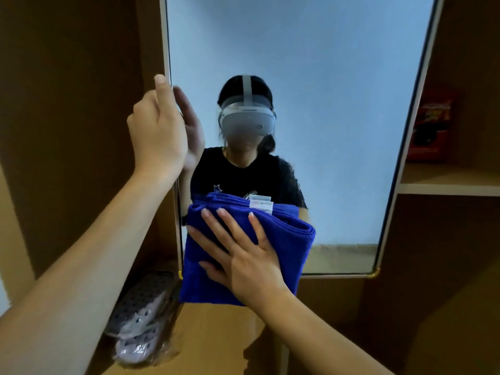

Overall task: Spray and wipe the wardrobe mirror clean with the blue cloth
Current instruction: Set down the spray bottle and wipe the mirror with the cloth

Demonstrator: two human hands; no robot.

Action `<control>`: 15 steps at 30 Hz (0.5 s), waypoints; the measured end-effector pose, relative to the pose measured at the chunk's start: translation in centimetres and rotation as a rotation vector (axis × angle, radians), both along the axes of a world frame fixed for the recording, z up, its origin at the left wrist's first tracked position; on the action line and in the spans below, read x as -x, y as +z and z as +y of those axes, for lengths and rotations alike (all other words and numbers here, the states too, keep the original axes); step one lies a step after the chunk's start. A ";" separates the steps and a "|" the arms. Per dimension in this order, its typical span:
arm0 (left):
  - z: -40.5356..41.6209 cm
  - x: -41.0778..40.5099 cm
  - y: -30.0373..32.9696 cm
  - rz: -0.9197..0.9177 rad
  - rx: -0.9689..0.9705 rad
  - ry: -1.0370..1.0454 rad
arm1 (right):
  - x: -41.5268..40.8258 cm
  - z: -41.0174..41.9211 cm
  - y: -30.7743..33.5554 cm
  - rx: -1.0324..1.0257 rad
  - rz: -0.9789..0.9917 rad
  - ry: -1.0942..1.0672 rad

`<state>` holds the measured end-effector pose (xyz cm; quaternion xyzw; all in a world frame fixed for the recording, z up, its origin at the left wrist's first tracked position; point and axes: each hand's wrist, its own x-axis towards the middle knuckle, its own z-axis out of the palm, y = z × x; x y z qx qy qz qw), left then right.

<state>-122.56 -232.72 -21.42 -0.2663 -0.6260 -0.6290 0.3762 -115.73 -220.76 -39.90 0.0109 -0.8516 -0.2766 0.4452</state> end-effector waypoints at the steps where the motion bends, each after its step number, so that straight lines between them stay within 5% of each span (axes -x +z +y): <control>1: 0.1 0.0 -0.1 0.000 -0.009 -0.006 | -0.3 0.6 -0.3 -0.002 0.012 -0.006; 15: 0.8 -1.6 -1.0 -0.046 0.081 0.170 | -6.5 9.6 -1.3 0.329 0.270 -0.152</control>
